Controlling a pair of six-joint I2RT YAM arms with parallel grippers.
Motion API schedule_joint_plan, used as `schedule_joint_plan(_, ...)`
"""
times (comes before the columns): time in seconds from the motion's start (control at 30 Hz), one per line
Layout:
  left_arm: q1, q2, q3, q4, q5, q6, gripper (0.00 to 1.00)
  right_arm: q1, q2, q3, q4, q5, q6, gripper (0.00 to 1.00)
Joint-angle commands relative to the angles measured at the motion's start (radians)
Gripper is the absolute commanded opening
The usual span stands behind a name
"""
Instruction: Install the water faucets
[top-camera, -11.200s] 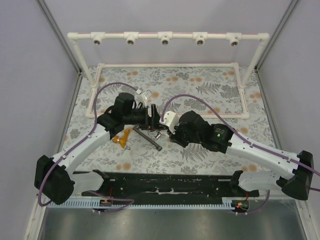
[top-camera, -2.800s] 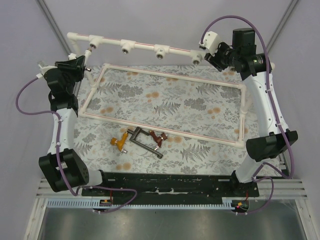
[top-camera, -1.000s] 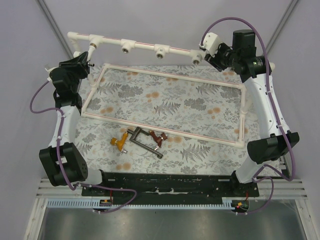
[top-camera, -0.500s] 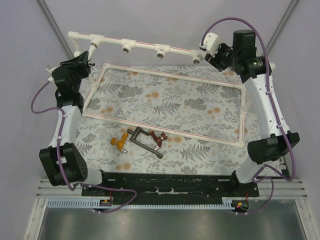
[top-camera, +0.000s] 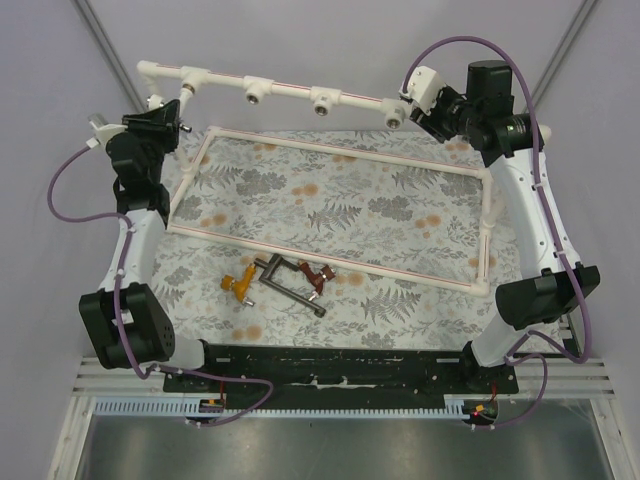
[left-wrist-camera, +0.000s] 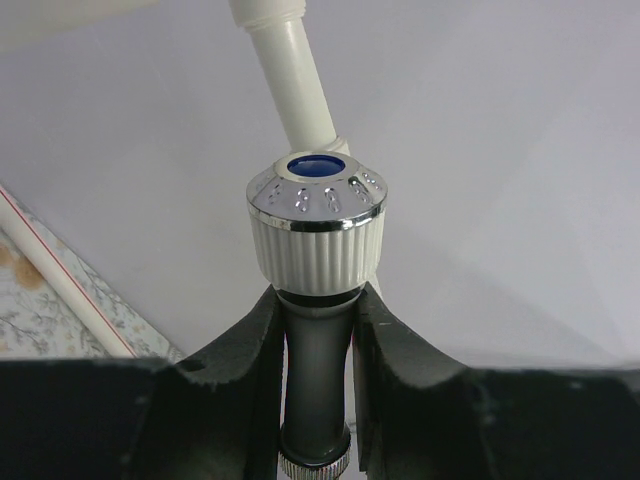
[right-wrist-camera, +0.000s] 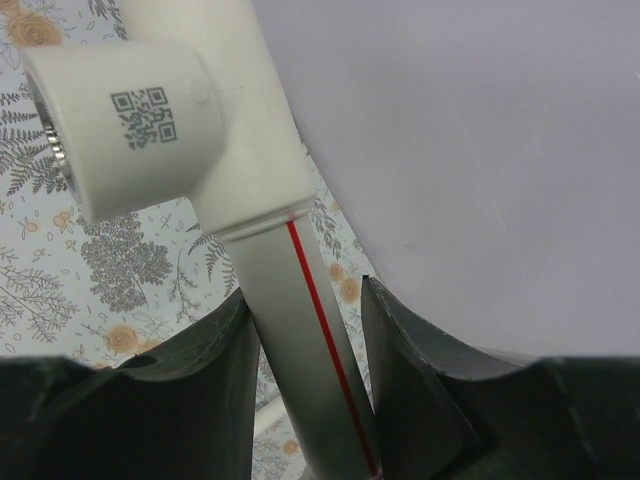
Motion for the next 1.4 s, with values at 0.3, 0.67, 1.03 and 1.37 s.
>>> schedule_joint_plan(0.3, -0.079, 0.068, -0.036, 0.17, 0.086, 0.617, 0.02, -0.001, -0.056, -0.02, -0.119, -0.014, 0.081, 0.0)
schedule_joint_plan(0.67, -0.102, 0.083, -0.124, 0.313, 0.214, 1.079, 0.02, -0.001, -0.062, -0.029, -0.117, -0.014, 0.078, 0.0)
schedule_joint_plan(1.03, -0.111, 0.077, -0.11, 0.248, 0.359, 1.487, 0.02, 0.001, -0.078, -0.04, -0.116, -0.005, 0.075, 0.0)
schedule_joint_plan(1.37, -0.113, 0.043, -0.044, -0.053, 0.441, 2.005, 0.02, 0.001, -0.082, -0.049, -0.114, -0.002, 0.07, 0.0)
